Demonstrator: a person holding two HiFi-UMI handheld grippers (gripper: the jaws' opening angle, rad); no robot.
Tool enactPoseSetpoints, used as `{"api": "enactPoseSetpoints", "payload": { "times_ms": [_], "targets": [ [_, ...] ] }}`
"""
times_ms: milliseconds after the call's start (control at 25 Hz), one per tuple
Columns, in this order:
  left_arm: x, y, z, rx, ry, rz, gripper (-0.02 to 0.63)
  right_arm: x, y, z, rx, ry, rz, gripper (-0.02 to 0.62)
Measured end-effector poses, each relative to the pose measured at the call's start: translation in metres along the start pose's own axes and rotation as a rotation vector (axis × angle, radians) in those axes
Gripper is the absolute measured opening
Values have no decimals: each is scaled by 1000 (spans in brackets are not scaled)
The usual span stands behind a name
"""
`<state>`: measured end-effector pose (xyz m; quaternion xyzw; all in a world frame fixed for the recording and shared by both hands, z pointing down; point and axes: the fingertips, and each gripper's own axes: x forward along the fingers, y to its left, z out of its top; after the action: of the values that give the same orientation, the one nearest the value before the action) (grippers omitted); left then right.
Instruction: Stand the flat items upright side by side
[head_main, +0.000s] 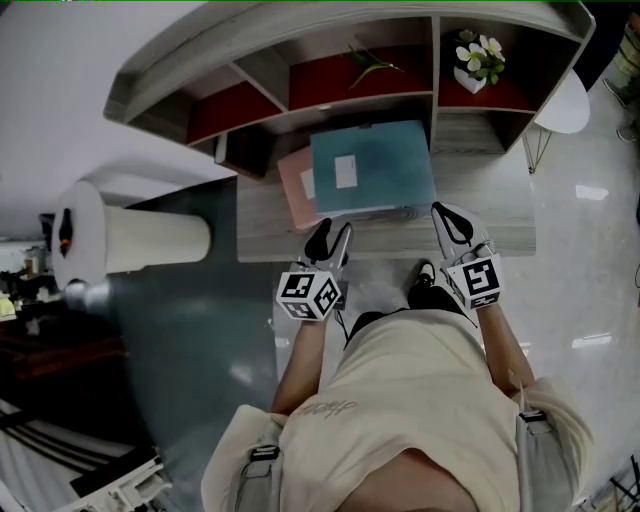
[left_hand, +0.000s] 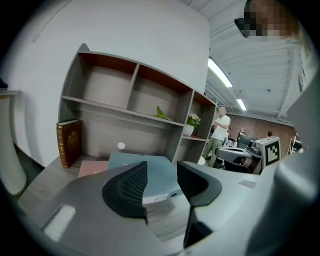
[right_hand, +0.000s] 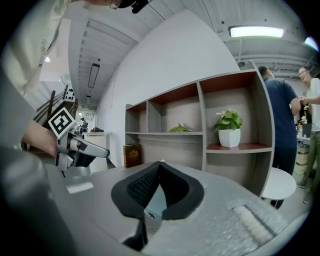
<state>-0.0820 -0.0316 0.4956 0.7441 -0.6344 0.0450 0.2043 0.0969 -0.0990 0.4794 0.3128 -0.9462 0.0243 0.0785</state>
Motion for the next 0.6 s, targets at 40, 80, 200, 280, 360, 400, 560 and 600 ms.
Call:
{"api": "enactPoseSetpoints", "payload": {
  "times_ms": [40,80,200,280,360,400,560,600],
  "targets": [
    [3,2,0,-14,-1,10,207,7,-2,0,-5,-2,19,3],
    [6,4,0,-23,-3,18,207,14,-3,0,-12,-1,37,3],
    [11,11,0,-24,-7,39,207,35,-2,-1,-27,-5,85,3],
    [7,17,-1,-25,-4,56,207,43,6,2,-36,-7,113,3],
    [4,26,-1,-35,-3,74,207,50,13,4,-48,0,135,3],
    [3,31,-1,-41,-4,81,207,54,15,3,-55,7,142,3],
    [4,48,1,-39,-9,77,207,70,21,3,-83,34,135,3],
    [4,52,3,-31,-5,70,207,73,22,5,-90,36,124,3]
  ]
}}
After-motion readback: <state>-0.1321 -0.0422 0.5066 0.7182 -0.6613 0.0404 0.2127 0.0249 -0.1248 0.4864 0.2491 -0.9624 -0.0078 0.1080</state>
